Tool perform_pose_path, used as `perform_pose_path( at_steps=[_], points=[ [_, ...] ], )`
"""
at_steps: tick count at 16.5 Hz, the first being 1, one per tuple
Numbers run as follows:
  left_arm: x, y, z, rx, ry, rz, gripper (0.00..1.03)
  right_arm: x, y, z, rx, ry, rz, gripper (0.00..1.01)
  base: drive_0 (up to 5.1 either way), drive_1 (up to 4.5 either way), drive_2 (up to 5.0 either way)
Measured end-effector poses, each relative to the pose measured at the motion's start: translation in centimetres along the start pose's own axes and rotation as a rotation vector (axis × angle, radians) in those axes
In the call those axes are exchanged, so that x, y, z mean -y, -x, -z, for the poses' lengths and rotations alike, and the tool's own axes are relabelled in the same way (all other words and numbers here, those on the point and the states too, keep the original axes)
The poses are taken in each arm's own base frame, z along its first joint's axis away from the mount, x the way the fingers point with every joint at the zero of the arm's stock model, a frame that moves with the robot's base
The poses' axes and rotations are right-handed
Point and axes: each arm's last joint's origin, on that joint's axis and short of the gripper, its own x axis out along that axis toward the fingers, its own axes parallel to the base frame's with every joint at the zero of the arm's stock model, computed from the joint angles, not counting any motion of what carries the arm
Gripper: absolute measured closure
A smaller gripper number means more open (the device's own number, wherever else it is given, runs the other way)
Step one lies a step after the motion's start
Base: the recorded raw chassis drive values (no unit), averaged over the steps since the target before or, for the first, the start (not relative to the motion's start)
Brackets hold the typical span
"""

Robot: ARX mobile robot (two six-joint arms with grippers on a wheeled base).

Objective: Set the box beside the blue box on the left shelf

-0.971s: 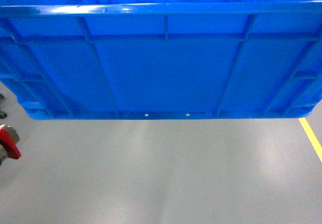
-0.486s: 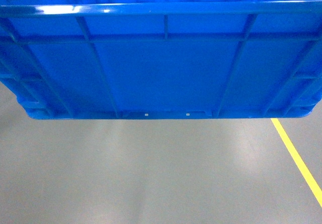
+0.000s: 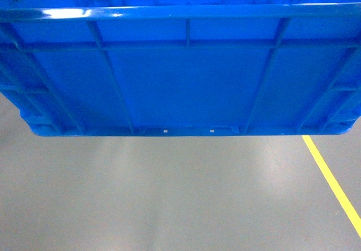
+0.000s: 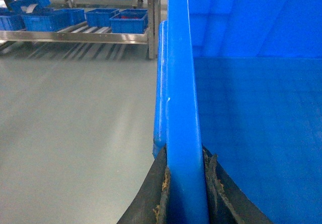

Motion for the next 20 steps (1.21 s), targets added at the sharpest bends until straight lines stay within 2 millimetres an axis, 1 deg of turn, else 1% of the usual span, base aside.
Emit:
perform_pose_path(
  at_steps=[20],
  points=[
    [0.0,-0.03,0.01,0.002,0.0,0.0,0.92,-0.01,-0.02,-0.01,0.004,0.0,0.001,0.92,0.0,4.03,-4.0]
  ],
)
